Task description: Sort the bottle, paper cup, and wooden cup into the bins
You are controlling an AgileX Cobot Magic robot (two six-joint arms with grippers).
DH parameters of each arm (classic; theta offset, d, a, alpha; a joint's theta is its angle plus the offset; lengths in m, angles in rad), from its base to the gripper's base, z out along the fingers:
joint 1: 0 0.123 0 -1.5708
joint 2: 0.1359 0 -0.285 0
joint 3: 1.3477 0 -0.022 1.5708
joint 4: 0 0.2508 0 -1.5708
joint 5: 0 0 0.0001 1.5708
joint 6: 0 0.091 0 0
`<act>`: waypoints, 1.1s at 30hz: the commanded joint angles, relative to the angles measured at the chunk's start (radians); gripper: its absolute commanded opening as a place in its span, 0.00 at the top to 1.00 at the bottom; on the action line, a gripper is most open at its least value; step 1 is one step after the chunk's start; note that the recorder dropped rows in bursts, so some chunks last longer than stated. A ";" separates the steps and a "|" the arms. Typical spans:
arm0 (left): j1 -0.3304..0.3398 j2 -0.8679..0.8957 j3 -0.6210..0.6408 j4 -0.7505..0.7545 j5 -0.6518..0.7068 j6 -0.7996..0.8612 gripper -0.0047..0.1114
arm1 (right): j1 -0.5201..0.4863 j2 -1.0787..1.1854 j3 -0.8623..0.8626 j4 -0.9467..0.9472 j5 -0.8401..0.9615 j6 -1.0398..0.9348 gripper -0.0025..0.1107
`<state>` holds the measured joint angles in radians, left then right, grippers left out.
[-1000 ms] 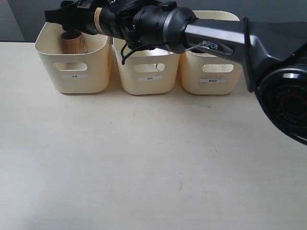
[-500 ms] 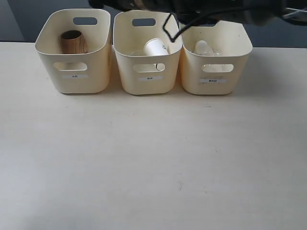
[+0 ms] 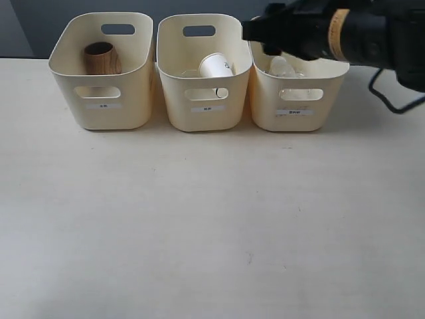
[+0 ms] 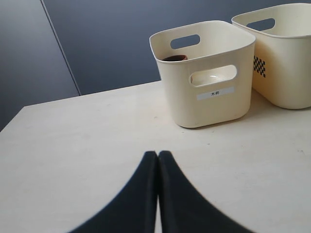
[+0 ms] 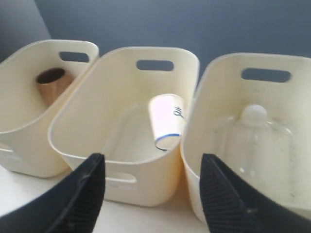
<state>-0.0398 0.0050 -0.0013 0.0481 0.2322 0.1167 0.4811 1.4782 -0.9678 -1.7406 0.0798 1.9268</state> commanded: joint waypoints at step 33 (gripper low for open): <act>-0.003 -0.005 0.001 -0.005 -0.001 -0.002 0.96 | -0.015 -0.259 0.523 -0.004 0.444 0.182 0.49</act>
<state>-0.0398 0.0050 -0.0013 0.0481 0.2322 0.1167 0.4714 1.2277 -0.4497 -1.7411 0.5007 2.0819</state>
